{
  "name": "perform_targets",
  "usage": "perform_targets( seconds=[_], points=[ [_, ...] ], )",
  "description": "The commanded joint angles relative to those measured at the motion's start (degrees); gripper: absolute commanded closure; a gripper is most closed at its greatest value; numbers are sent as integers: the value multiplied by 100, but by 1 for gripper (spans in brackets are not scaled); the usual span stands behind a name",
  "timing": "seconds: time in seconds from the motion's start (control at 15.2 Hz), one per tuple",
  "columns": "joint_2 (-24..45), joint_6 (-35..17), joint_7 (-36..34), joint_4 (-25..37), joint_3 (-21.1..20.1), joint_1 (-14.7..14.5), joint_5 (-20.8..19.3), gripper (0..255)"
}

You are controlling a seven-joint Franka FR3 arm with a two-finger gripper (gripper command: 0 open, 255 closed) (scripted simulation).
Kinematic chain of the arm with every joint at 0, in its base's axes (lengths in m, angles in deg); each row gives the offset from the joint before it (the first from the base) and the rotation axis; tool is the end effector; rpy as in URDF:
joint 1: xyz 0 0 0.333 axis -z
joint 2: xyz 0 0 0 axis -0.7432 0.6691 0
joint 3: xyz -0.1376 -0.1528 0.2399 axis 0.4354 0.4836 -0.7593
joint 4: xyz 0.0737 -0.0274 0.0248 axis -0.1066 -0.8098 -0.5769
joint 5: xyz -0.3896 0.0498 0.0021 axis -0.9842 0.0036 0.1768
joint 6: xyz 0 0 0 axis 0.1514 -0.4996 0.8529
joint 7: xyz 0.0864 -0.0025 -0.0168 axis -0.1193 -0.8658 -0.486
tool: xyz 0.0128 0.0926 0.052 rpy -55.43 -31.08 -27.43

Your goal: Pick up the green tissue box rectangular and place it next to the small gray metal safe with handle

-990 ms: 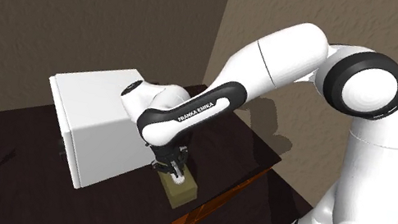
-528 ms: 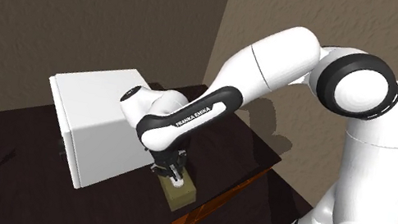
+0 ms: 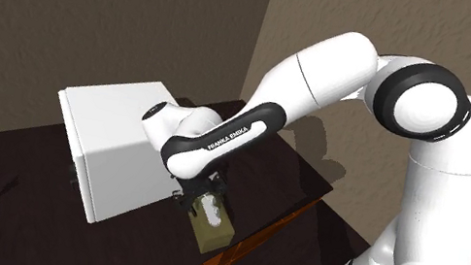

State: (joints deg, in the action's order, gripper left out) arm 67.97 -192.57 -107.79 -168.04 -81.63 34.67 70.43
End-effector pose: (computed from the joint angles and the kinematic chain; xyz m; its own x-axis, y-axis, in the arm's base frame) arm 0.4701 0.2758 0.2113 0.8864 -0.3718 -0.2759 -0.2107 -0.8545 0.4748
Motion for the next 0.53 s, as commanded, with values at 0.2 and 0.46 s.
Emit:
perform_targets(
  seconds=[0.2, 0.46],
  points=[
    [-17, 569, 61, 561, -37, -56, 69, 0],
    [-6, 719, 71, 723, -46, -76, 82, 0]
  ],
)
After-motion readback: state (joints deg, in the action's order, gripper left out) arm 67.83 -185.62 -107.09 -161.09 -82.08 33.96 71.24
